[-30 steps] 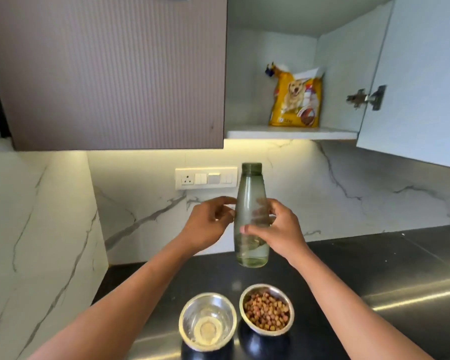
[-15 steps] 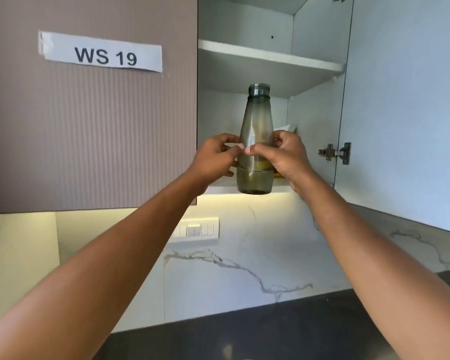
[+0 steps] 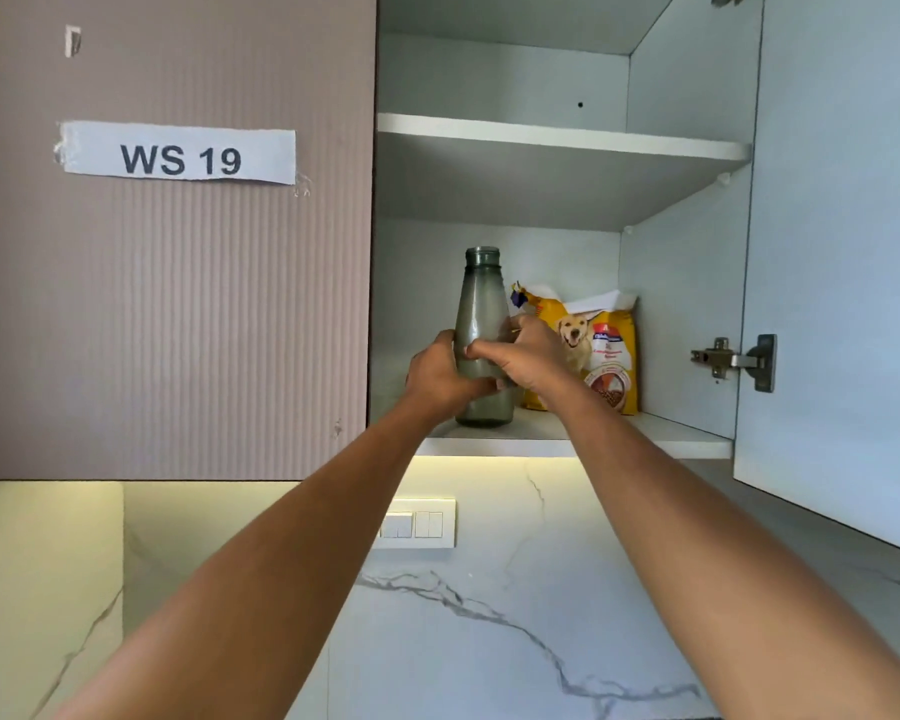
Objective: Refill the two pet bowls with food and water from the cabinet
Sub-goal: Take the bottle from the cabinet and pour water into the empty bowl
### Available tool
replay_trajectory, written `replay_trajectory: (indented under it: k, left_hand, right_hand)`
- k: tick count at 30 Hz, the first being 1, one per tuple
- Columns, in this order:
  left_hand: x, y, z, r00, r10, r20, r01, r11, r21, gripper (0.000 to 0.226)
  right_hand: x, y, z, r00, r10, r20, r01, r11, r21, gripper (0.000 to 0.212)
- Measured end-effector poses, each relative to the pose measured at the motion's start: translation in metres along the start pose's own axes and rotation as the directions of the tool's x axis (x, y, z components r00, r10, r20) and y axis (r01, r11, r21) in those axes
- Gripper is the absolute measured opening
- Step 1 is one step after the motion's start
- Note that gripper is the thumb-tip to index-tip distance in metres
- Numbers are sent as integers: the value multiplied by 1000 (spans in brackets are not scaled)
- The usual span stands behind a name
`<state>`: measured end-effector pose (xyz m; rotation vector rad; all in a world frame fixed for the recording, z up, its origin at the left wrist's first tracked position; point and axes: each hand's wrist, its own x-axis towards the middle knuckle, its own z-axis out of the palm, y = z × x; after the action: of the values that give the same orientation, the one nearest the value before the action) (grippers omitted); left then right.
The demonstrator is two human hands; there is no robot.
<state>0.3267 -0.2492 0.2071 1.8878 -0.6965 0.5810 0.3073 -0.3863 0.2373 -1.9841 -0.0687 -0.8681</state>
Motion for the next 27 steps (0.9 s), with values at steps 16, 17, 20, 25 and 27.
replay_trajectory:
  k: [16, 17, 20, 25, 27]
  left_hand:
    - [72, -18, 29, 951, -308, -13, 303, 927, 219, 63]
    - [74, -21, 30, 951, -310, -16, 305, 923, 233, 65]
    - [77, -23, 33, 943, -332, -10, 327, 922, 207, 66]
    - [70, -20, 28, 953, -302, -14, 288, 894, 342, 60]
    - [63, -16, 24, 965, -262, -22, 248, 880, 405, 53]
  right_hand:
    - [71, 37, 37, 996, 46, 78, -25, 968, -251, 60]
    - [73, 38, 38, 996, 45, 81, -23, 967, -253, 62]
    - [75, 40, 39, 995, 53, 87, -30, 968, -251, 67]
    - [73, 30, 36, 991, 72, 113, -34, 950, -311, 75]
    - [70, 28, 34, 991, 76, 107, -36, 942, -335, 77]
